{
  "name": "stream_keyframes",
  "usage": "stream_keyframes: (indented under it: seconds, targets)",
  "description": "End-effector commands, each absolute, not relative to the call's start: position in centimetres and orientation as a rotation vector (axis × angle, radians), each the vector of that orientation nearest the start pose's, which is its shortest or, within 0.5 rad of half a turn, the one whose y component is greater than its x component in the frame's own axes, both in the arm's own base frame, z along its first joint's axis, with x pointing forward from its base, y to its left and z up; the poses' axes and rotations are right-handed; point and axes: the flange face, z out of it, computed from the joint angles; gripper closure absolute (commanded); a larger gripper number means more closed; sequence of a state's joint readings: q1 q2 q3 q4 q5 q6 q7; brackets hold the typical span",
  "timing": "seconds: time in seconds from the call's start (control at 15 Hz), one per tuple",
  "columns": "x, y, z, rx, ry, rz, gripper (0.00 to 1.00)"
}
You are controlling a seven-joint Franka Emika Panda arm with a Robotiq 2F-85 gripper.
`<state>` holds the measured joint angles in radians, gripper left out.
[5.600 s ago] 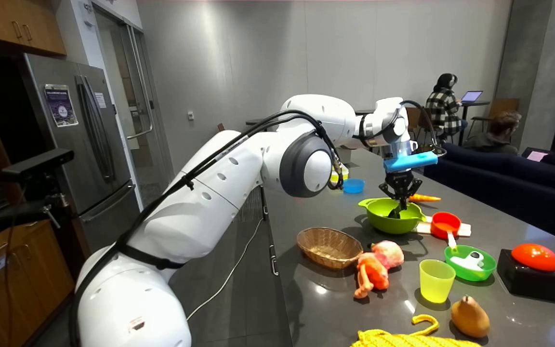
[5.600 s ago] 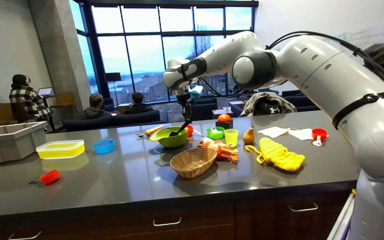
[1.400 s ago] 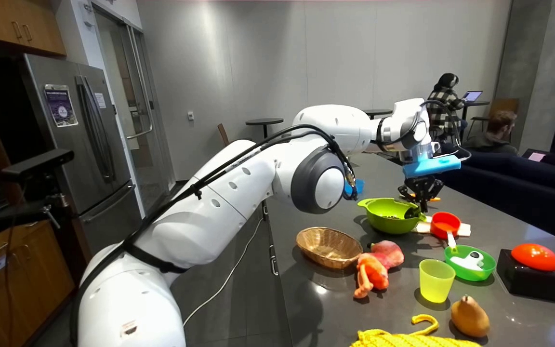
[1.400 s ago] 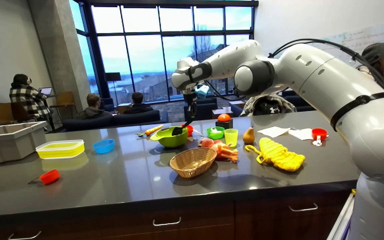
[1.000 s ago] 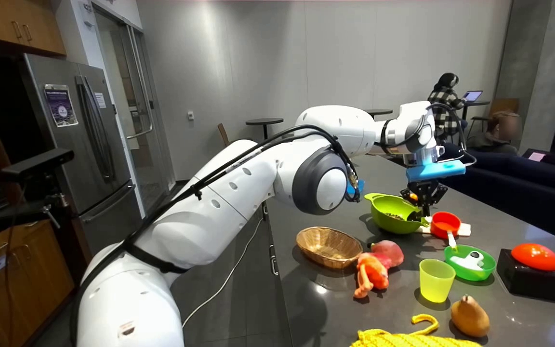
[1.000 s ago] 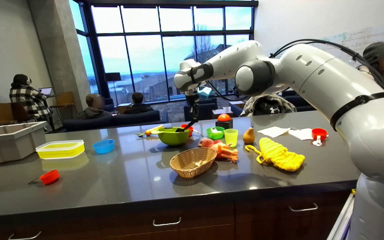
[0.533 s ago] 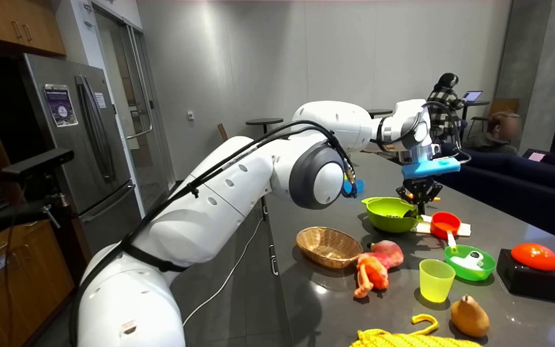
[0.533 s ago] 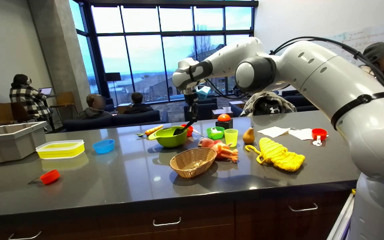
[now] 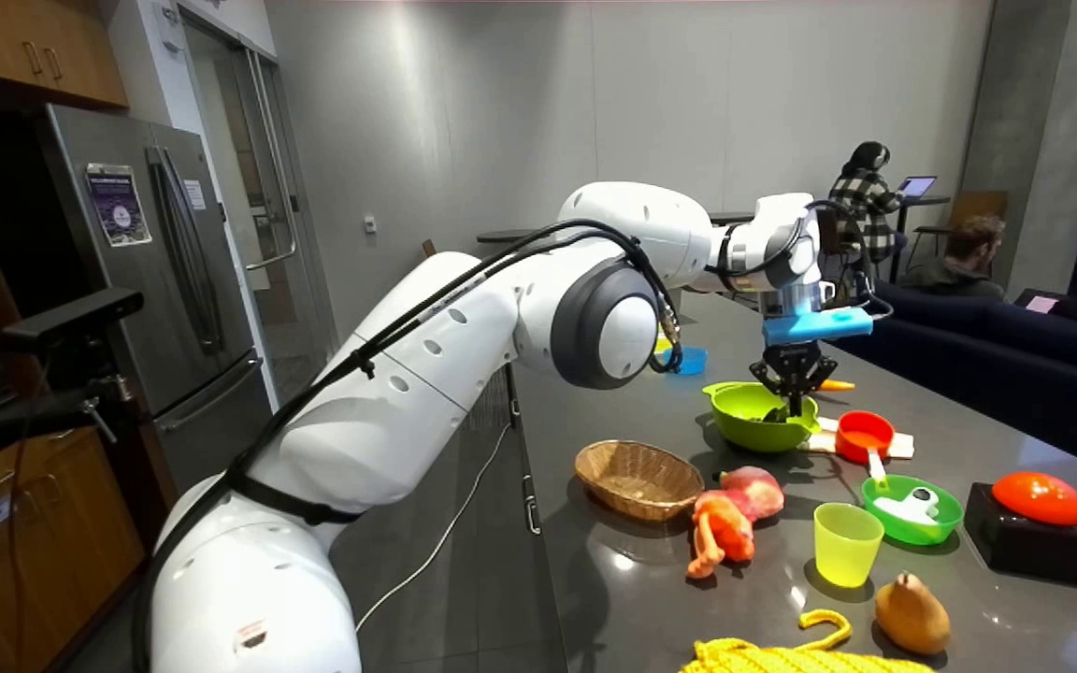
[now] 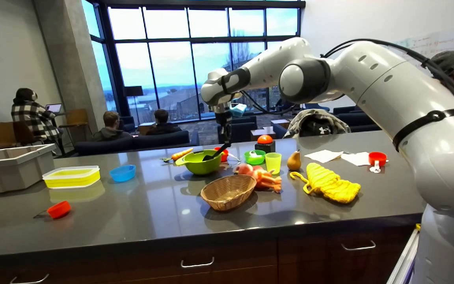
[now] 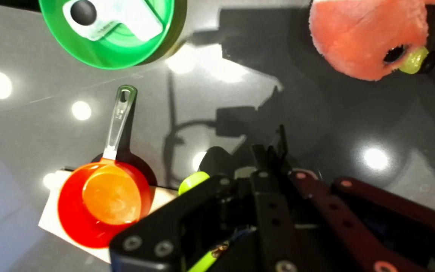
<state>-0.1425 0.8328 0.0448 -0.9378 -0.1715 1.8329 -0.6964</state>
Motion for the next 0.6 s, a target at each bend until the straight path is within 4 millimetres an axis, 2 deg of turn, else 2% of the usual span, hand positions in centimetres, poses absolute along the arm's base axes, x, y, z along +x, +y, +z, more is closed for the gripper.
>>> stream_keyframes:
  seconds: [0.0,0.53]
  targets:
    - [75.8,-9.3,39.1,-3.091,-0.998,0.008,0.99]
    - [76.3,-5.5,40.7,-3.026,-1.092,-0.078,0.99]
